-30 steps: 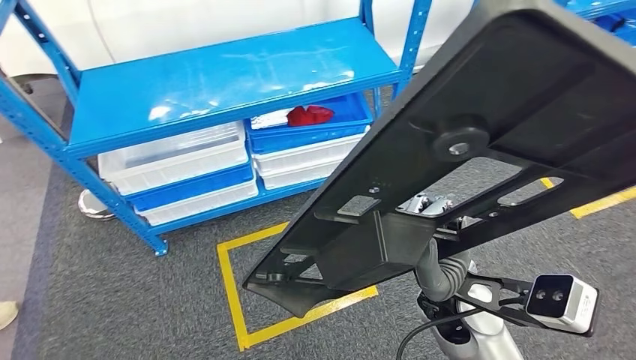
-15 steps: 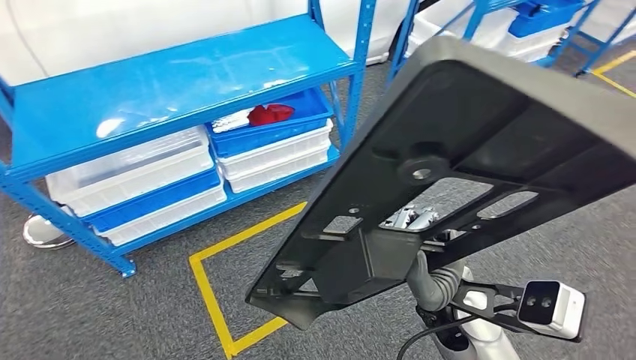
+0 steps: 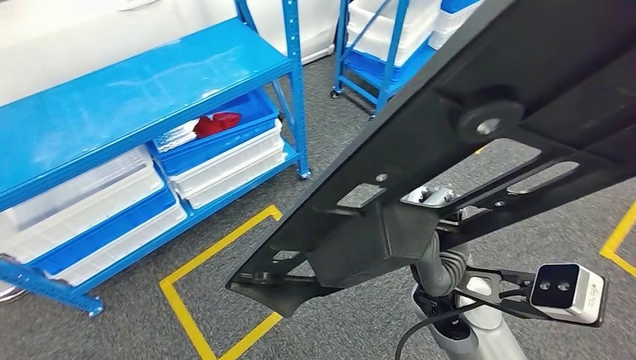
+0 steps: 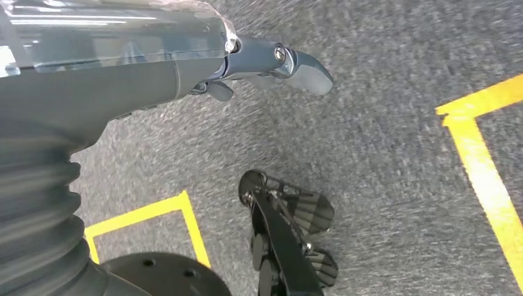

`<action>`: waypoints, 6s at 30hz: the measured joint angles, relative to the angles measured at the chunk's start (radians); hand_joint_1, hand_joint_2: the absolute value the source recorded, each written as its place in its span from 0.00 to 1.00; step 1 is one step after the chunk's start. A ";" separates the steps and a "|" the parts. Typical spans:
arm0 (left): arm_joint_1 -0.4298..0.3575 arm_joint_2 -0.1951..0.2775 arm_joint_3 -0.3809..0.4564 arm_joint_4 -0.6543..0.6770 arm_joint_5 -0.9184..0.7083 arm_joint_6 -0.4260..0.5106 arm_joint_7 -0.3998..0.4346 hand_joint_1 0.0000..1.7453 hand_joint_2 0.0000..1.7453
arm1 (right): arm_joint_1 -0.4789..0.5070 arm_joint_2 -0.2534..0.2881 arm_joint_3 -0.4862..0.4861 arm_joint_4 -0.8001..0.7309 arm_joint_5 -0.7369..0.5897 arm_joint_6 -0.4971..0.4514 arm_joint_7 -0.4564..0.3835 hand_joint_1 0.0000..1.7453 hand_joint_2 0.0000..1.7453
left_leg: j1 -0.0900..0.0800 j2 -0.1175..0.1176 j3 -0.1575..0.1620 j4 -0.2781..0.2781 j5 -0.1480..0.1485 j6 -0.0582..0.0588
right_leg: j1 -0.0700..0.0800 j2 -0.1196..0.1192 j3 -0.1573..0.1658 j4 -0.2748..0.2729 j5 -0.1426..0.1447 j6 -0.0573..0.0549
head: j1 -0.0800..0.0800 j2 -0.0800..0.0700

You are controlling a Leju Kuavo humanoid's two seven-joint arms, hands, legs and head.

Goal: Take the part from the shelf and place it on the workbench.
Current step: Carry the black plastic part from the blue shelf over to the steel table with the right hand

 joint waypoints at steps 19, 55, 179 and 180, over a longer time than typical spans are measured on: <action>0.012 0.010 0.032 0.000 0.017 -0.001 -0.063 0.00 1.00 | 0.104 0.057 -0.153 -0.015 0.043 0.251 -0.030 1.00 1.00 | 0.000 0.072 0.121 -0.273 0.115 0.032 | -0.002 -0.106 -0.014 0.041 -0.015 0.046 | 0.000 0.000; -0.005 0.016 0.000 0.000 -0.045 0.008 0.066 0.00 1.00 | 0.135 0.071 -0.119 -0.057 0.113 0.083 -0.028 1.00 1.00 | -0.002 0.072 0.133 -0.248 0.070 0.003 | -0.001 -0.066 -0.001 -0.002 -0.009 0.006 | 0.000 0.000; -0.014 0.026 0.042 0.000 -0.077 -0.018 0.026 0.00 1.00 | 0.041 0.030 -0.006 0.045 0.059 -0.030 -0.029 1.00 1.00 | 0.000 0.035 0.083 -0.172 0.042 0.007 | -0.001 -0.058 0.008 -0.013 -0.006 0.014 | 0.000 0.000; -0.011 0.025 0.043 0.000 -0.077 -0.019 0.026 0.00 1.00 | 0.039 0.030 -0.004 0.046 0.059 -0.031 -0.028 1.00 1.00 | 0.000 0.015 0.050 -0.104 0.010 0.005 | -0.001 -0.047 0.008 -0.013 -0.006 0.010 | 0.000 0.000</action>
